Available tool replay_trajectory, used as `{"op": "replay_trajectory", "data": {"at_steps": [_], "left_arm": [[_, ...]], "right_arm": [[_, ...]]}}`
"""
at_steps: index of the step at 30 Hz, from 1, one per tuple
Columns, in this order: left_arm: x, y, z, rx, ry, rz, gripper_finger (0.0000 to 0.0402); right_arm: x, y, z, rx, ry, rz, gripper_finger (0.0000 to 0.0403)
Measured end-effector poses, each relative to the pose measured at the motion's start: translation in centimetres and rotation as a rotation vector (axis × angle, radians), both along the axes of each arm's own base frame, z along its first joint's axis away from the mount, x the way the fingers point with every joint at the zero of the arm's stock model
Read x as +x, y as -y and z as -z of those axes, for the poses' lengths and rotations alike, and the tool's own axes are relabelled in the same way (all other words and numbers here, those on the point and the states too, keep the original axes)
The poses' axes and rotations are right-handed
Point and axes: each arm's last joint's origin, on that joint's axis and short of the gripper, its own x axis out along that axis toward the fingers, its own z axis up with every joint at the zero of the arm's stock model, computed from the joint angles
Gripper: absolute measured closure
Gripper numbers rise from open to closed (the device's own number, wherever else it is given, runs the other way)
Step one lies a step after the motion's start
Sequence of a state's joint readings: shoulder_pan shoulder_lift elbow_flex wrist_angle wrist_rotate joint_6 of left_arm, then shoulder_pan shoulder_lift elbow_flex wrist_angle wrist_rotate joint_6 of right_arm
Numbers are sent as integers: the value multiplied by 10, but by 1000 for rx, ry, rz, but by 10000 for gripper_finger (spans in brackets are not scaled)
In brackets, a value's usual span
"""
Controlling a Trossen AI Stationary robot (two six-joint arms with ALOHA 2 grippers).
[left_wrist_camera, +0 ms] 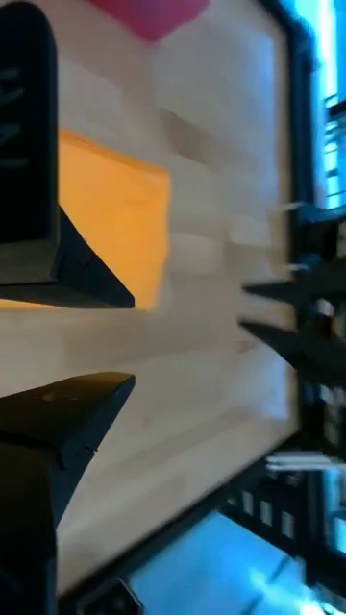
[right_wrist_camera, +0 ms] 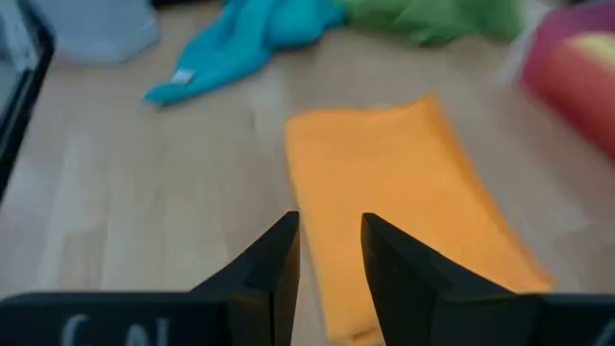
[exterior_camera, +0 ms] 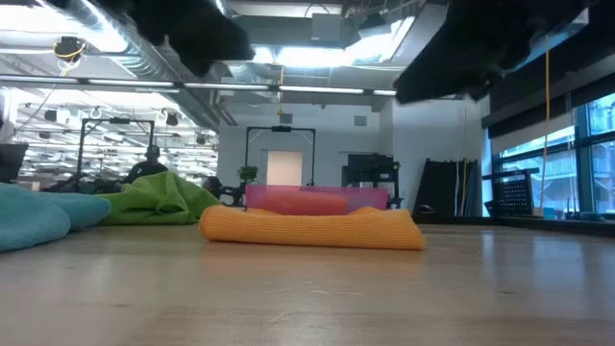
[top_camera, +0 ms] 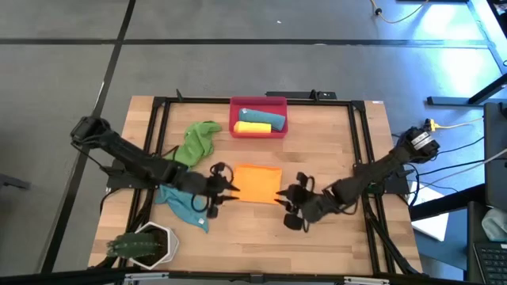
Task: Roll microfiber towels into tight, uniform cylinder then place into a basket
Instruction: Roll the orange microfiber cloth
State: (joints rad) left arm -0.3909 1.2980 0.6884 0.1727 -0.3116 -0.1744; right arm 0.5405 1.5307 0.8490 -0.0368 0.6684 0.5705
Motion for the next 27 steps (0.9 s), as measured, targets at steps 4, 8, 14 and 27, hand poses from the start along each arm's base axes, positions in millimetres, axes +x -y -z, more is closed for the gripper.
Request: {"op": "replay_trajectory", "data": {"at_steps": [4,8,14,27], "left_arm": [[-7,18,-4,23,56,-26,295],[-8,28,1,52,62,-49,295],[1,29,13,147,38,36,295],[19,-51,-8,108,89,191,295]], "right_arm": [[-6,-8,1,-91,84,143,288],[3,1,17,-94,63,223,288],[27,38,47,-100,-132,188,304],[42,103,35,-102,-239,69,398]]}}
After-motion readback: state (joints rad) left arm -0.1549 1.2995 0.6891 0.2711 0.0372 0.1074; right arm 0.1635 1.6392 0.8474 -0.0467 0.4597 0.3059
